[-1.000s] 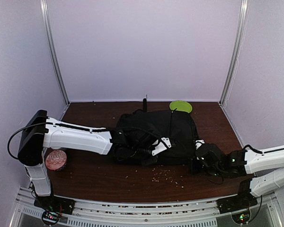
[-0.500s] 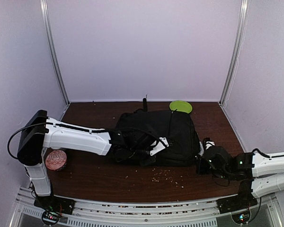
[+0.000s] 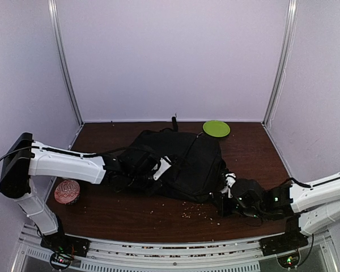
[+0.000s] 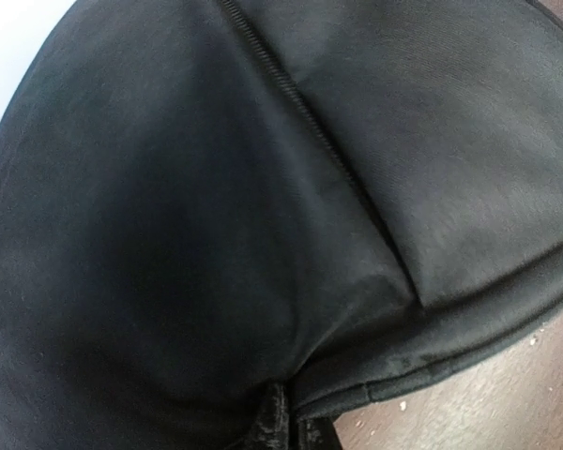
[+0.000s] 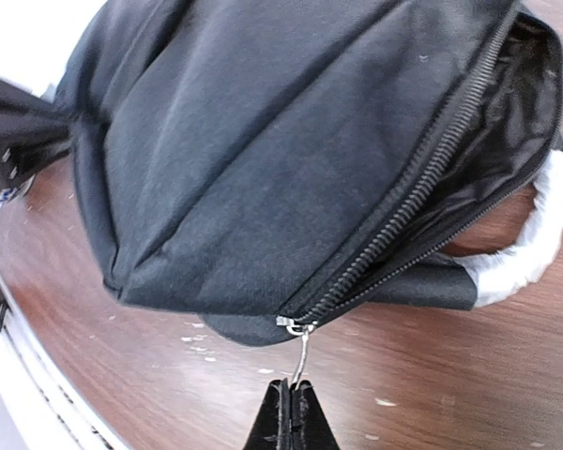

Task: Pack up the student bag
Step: Zip the student bag at the center of the board.

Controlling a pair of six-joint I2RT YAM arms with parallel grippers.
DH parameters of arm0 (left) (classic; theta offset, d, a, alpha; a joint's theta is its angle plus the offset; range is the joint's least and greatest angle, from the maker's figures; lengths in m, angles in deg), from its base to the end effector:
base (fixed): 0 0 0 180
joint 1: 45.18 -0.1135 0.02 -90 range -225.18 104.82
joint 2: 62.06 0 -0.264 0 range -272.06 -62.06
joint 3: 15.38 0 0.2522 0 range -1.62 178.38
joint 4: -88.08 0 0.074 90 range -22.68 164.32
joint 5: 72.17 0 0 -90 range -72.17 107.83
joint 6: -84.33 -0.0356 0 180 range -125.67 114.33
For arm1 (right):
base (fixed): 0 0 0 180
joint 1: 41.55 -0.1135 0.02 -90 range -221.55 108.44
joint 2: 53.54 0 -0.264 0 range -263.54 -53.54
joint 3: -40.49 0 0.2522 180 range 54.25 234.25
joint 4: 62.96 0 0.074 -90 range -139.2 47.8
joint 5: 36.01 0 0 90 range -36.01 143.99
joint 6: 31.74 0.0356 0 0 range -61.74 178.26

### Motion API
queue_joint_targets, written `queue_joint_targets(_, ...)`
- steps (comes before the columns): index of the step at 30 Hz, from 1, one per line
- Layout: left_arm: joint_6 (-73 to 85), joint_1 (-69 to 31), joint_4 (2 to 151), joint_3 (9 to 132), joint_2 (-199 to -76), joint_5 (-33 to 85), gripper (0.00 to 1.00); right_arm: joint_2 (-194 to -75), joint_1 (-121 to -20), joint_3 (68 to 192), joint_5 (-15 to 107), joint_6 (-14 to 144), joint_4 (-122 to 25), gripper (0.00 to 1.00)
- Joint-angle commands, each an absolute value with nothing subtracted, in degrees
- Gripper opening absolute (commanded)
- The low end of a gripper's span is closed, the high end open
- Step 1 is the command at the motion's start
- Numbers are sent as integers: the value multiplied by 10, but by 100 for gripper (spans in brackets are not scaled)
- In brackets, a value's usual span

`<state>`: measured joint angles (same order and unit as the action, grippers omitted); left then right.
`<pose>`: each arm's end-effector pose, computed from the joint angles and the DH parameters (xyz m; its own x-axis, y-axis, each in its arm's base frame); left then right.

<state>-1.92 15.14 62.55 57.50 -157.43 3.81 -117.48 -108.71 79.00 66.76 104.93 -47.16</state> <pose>0.1810 -0.3001 0.1992 -0.4172 0.6038 -0.6792 0.7370 0.6621 0.1360 0.0901 0.1938 0.1707 -0.7824 -0.0300 -0.6220 -0.3864 0.8067 0.4471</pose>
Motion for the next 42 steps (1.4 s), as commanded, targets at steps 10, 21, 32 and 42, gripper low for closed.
queue_joint_targets(10,120,8,604,542,-1571,-17,0,-1376,-1132,942,716,1043,-496,0)
queue_joint_targets(21,58,7,662,515,-1589,42,0,-1331,-1067,881,766,1070,-452,0)
queue_joint_targets(32,-21,51,676,505,-1587,79,0,-1344,-994,890,763,1062,-488,0)
queue_joint_targets(42,-46,71,632,522,-1591,80,4,-1294,-992,874,645,1010,-515,36)
